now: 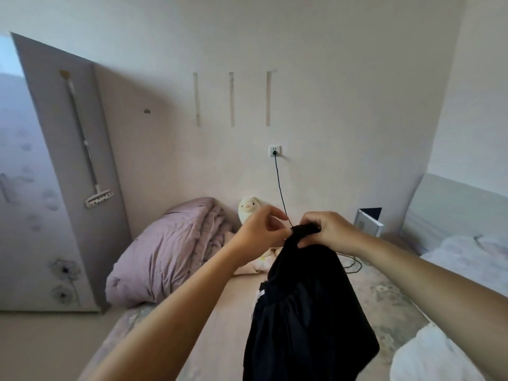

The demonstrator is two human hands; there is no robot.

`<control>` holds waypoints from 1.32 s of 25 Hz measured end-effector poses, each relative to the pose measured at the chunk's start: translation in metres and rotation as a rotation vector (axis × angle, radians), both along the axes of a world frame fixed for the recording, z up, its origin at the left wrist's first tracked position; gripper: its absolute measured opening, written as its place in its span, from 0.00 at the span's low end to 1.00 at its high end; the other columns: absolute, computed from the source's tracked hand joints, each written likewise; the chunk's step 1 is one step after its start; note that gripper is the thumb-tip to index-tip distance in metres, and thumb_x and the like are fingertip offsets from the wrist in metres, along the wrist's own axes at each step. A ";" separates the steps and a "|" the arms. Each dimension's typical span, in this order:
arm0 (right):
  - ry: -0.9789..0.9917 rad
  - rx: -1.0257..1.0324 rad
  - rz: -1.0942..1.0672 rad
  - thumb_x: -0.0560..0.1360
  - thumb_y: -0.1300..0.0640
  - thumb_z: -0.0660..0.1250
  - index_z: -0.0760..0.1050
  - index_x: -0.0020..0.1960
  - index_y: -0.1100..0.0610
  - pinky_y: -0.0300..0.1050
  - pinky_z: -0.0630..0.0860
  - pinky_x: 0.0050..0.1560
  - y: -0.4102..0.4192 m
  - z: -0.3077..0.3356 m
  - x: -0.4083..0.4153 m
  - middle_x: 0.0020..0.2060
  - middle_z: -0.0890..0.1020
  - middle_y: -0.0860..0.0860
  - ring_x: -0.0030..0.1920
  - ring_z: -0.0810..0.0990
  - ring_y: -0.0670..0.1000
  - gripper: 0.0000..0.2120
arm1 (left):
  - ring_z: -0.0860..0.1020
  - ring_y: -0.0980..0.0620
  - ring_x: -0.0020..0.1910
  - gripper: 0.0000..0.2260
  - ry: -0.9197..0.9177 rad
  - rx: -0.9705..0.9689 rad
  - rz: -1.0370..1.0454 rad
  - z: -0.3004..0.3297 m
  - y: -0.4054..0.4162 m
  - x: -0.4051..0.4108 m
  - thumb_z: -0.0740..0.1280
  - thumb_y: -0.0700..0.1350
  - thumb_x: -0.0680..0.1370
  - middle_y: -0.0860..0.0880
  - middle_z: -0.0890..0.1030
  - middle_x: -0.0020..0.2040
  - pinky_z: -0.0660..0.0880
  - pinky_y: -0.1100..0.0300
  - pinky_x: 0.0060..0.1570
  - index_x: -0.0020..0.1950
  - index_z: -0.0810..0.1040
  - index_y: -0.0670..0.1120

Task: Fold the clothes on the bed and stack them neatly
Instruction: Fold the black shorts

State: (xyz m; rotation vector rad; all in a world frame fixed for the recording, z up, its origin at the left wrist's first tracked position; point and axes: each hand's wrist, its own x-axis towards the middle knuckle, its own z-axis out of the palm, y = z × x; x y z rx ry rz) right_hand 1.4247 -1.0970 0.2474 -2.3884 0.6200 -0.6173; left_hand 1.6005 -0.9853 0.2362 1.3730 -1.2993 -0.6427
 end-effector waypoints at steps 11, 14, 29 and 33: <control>-0.210 0.055 -0.135 0.75 0.60 0.76 0.77 0.46 0.61 0.39 0.71 0.41 -0.010 0.048 -0.051 0.37 0.78 0.50 0.39 0.76 0.47 0.08 | 0.77 0.58 0.44 0.08 -0.368 0.264 -0.181 -0.056 -0.003 -0.009 0.80 0.47 0.71 0.55 0.80 0.42 0.75 0.64 0.49 0.47 0.83 0.51; -0.279 0.030 -0.207 0.75 0.59 0.76 0.78 0.47 0.61 0.42 0.72 0.43 -0.019 0.054 -0.072 0.39 0.79 0.51 0.40 0.77 0.48 0.09 | 0.78 0.58 0.45 0.07 -0.393 0.280 -0.217 -0.054 0.000 -0.007 0.78 0.47 0.72 0.54 0.82 0.44 0.75 0.62 0.51 0.46 0.83 0.53; -0.360 0.007 -0.356 0.79 0.56 0.72 0.76 0.50 0.64 0.50 0.74 0.46 -0.040 0.048 -0.123 0.46 0.81 0.62 0.44 0.78 0.55 0.10 | 0.80 0.50 0.48 0.15 -0.466 0.013 0.170 -0.021 0.015 0.010 0.72 0.33 0.73 0.48 0.82 0.49 0.76 0.59 0.49 0.56 0.79 0.47; -0.436 0.137 -0.361 0.81 0.57 0.69 0.77 0.54 0.61 0.48 0.77 0.50 -0.044 0.030 -0.115 0.50 0.83 0.58 0.51 0.82 0.57 0.07 | 0.83 0.49 0.51 0.13 -0.030 0.164 0.046 -0.018 0.018 0.024 0.75 0.40 0.76 0.42 0.84 0.54 0.79 0.60 0.52 0.60 0.82 0.47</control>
